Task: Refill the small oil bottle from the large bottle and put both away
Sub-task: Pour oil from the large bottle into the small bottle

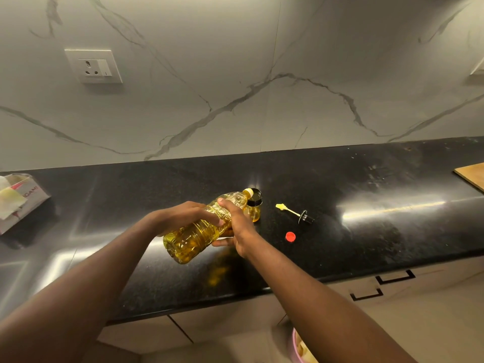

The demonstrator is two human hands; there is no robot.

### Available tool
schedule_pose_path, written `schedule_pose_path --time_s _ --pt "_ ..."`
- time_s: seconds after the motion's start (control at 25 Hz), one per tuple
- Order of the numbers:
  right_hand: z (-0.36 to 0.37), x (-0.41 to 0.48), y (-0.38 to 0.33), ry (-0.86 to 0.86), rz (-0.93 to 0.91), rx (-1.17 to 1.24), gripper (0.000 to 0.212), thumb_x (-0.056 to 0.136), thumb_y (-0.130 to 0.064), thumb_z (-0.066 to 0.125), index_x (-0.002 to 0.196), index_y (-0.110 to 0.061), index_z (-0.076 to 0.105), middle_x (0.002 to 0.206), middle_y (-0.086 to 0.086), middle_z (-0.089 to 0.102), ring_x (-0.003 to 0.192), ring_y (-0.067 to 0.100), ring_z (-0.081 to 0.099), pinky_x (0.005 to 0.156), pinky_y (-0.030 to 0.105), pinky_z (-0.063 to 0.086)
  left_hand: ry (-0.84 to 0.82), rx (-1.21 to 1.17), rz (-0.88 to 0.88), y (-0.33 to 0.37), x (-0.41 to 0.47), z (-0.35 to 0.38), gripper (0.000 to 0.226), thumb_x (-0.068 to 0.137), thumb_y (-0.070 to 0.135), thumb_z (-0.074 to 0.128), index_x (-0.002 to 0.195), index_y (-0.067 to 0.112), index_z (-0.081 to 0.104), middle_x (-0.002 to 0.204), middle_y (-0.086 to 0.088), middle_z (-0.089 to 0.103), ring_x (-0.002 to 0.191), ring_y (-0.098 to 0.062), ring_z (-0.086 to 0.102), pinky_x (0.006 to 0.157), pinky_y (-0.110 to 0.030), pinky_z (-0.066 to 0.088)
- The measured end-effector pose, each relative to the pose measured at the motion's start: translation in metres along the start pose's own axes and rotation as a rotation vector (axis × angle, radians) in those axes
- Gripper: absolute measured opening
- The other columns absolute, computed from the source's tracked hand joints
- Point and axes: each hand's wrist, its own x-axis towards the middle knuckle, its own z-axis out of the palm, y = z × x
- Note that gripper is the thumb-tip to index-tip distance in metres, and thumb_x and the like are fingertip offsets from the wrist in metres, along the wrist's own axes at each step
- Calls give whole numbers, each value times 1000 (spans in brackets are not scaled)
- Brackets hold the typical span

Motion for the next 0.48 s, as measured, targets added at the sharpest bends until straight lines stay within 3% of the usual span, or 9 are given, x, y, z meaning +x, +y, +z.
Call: schedule_pose_path --time_s 0.16,0.32,0.48 --pt "-2 1 2 10 -17 -8 80 74 -66 79 137 -27 51 108 6 66 89 26 73 62 40 65 3 -5 -12 -2 1 0 88 49 72 81 125 32 62 117 -4 73 104 -25 74 89 -41 62" --pt "-3 2 2 26 -21 -2 91 72 -66 80 145 -24 46 117 9 66 93 27 74 63 39 65 1 -17 -17 -1 0 0 87 50 72 81 126 33 62 117 -2 73 104 -23 74 81 -35 61" --pt "-4 0 2 18 -14 -3 90 74 -66 79 146 -23 46 113 8 67 92 26 75 63 39 65 -9 -14 -15 1 -2 0 86 49 73 80 123 34 61 118 -3 73 106 -24 73 85 -37 60"
